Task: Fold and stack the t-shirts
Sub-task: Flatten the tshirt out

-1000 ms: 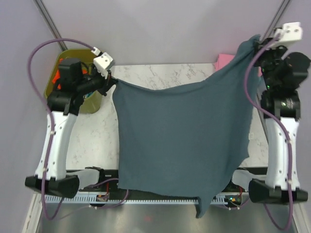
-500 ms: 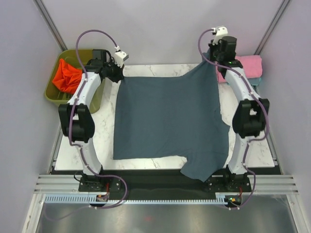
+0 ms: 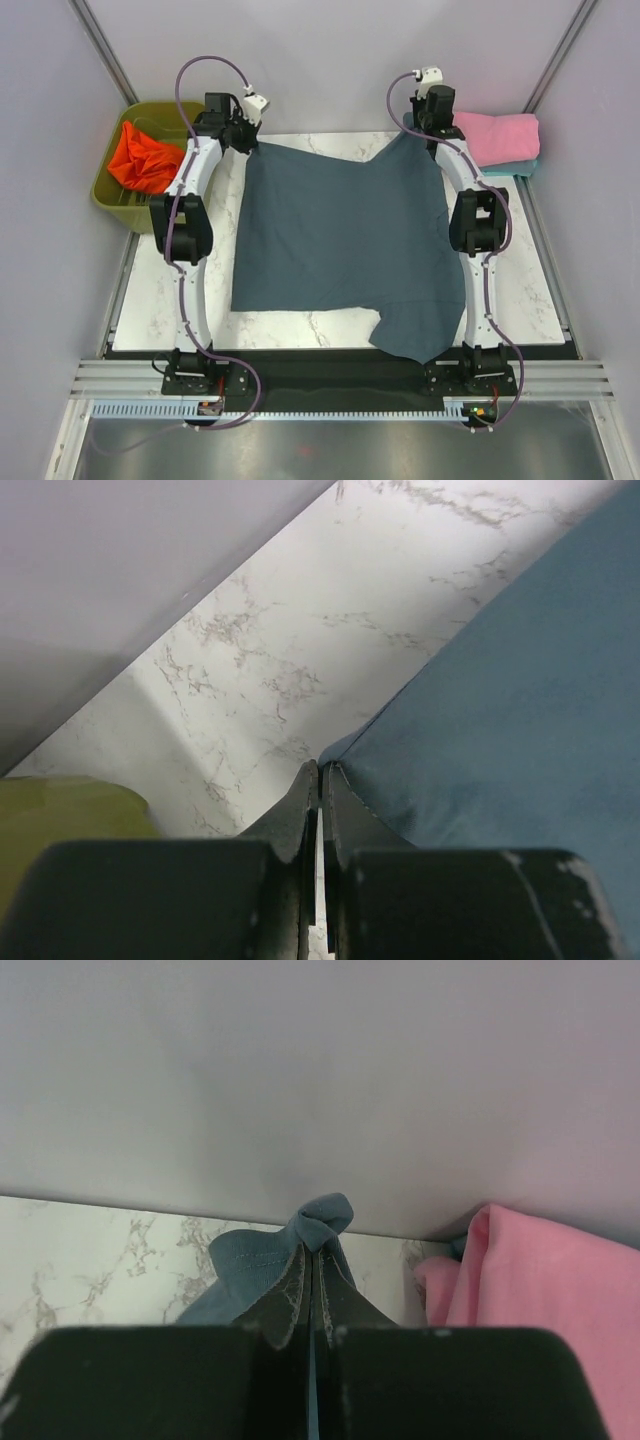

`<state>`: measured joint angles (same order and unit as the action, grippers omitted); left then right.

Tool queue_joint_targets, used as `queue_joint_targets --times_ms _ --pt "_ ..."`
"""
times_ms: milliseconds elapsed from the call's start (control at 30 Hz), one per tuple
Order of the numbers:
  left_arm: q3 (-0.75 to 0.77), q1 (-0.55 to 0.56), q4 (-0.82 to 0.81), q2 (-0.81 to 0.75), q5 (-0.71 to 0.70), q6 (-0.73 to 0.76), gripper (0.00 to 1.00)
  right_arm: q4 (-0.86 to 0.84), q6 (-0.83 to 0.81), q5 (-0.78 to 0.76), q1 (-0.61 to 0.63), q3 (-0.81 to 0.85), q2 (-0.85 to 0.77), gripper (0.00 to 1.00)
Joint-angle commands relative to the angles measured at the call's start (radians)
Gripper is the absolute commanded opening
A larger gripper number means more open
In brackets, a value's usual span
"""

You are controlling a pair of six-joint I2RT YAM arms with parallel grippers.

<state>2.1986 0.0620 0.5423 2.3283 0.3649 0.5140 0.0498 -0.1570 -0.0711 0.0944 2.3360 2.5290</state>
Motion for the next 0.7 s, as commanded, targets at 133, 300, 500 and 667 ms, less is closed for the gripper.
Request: queue_joint_targets --times_ms 133,300,500,667 --pt "0.098 -0.017 -0.102 0.082 -0.102 -0.031 0.02 -0.103 0.010 -0.050 -0.012 0.072 0.065 0.00" --pt "0.128 -0.042 -0.111 0.102 -0.155 -0.026 0.02 -0.119 0.010 -0.050 -0.022 0.088 0.080 0.00" --pt "0.104 -0.060 -0.105 0.074 -0.184 -0.022 0.02 -0.130 0.024 -0.029 -0.022 0.097 0.080 0.00" --pt "0.079 -0.053 -0.082 0.060 -0.136 -0.014 0.02 -0.119 0.016 -0.035 -0.022 0.071 0.060 0.00"
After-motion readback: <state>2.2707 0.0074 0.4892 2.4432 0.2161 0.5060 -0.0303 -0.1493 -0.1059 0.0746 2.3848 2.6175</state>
